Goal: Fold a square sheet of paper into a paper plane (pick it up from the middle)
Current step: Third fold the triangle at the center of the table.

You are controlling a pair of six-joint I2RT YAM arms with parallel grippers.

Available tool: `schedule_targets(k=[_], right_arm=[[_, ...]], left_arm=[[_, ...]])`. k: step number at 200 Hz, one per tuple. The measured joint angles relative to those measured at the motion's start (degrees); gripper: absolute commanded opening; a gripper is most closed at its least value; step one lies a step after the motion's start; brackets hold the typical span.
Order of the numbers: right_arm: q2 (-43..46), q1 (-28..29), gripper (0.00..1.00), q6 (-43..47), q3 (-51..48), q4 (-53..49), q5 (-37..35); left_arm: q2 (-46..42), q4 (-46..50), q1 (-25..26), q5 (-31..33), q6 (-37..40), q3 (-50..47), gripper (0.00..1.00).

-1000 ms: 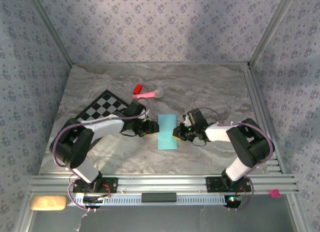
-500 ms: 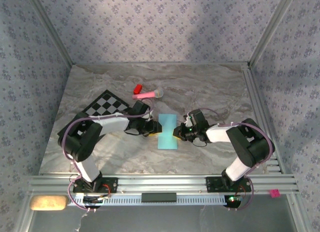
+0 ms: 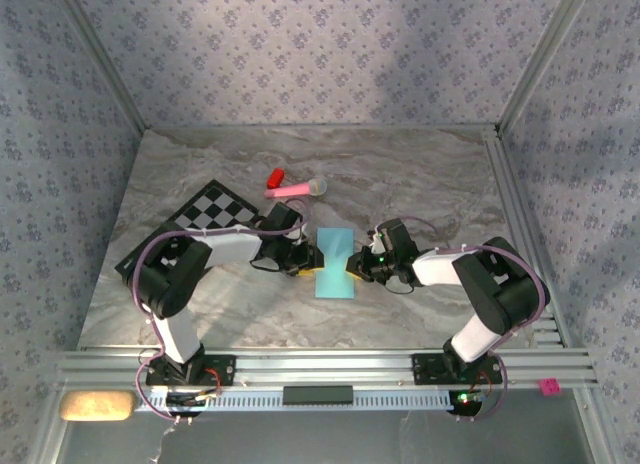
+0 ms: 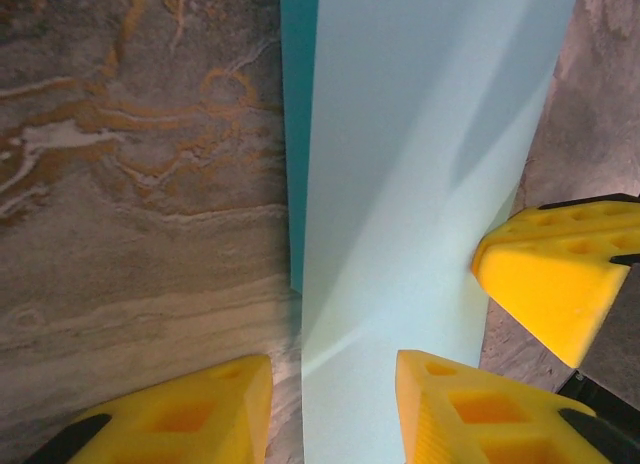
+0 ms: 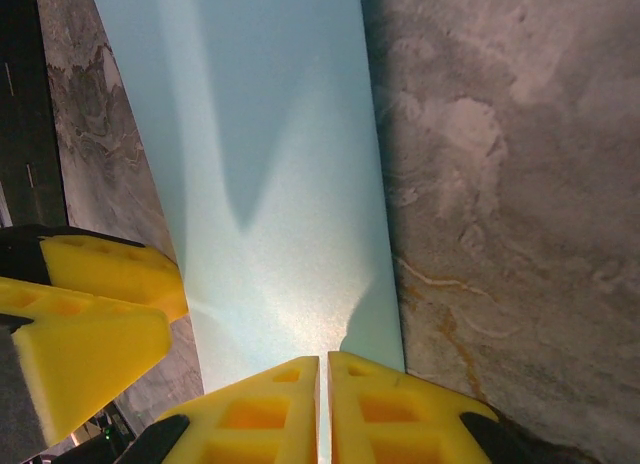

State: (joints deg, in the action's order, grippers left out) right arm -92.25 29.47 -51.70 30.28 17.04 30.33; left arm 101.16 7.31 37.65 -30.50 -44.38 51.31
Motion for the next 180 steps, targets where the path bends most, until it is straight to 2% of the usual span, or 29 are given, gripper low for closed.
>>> schedule_targets(k=[149,180], right_arm=[[0.00,0.00,0.12,-0.22,-0.04,0.13,-0.02],[0.00,0.00,0.12,-0.24,-0.04,0.13,-0.02]], left_arm=[[0.66,-1.36,0.72,-0.13,-1.38,0.04,0.26],[0.63,-1.36,0.72,0.04,-1.42,0.04,0.20]])
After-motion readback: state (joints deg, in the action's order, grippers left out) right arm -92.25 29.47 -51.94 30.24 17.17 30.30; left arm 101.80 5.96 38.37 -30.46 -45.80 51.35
